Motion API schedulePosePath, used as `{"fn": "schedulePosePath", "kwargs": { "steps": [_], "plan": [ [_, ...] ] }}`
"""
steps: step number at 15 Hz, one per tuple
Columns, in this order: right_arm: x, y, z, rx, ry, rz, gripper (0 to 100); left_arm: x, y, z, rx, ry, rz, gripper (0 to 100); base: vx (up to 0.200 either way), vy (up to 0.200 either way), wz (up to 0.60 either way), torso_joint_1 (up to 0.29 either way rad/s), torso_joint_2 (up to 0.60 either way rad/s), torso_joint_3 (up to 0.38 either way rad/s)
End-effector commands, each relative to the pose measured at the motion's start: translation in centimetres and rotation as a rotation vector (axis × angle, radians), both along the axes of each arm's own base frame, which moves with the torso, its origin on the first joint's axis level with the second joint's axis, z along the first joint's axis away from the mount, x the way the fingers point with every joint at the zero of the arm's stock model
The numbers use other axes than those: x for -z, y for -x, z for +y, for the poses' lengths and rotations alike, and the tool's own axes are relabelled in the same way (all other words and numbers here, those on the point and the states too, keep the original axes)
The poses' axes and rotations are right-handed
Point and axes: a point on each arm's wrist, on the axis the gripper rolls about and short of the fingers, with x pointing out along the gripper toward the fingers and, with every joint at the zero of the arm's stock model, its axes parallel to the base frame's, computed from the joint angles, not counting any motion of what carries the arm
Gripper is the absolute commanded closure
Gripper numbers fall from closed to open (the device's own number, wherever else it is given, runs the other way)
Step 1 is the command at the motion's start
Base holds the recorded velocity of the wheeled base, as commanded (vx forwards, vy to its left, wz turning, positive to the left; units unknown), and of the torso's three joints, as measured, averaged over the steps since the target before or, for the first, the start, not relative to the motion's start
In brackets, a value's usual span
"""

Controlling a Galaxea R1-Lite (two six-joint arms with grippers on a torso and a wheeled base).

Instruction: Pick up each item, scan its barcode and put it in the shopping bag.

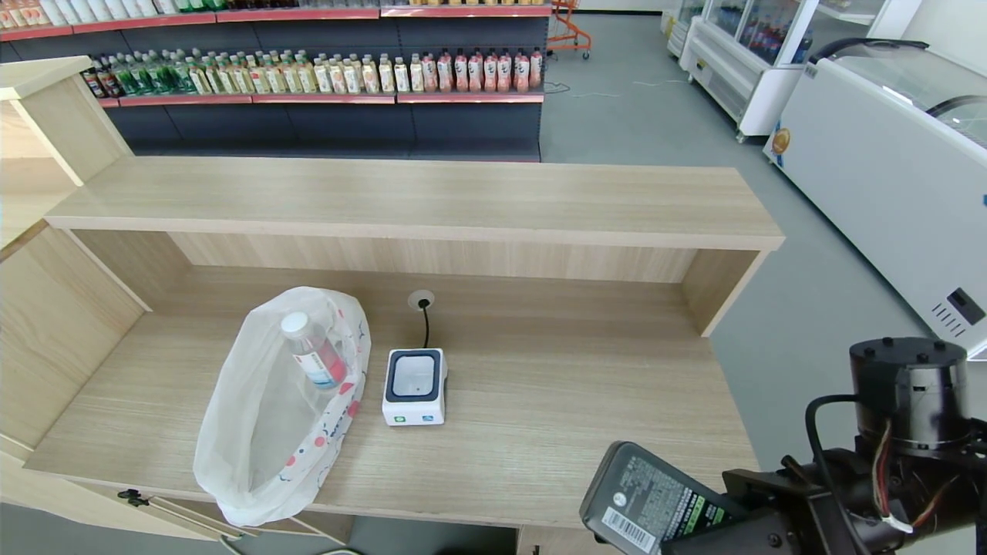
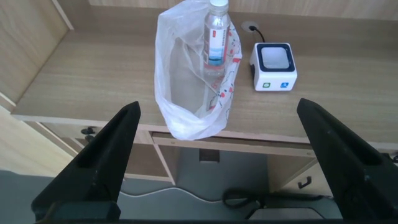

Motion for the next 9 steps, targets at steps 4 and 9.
{"fn": "schedulePosePath", "kwargs": {
  "steps": [4, 9],
  "plan": [
    [0.6, -1.4, 0.5, 0.006, 0.012, 0.021, 100, 0.0, 0.0, 0.0, -0.002, 0.0, 0.0, 0, 0.0, 0.0, 0.0, 0.0, 0.0, 0.0],
    [0.4, -1.7, 0.9, -0.003, 0.008, 0.016, 100, 0.0, 0.0, 0.0, 0.0, 0.0, 0.0, 0, 0.0, 0.0, 0.0, 0.0, 0.0, 0.0]
  ]
}}
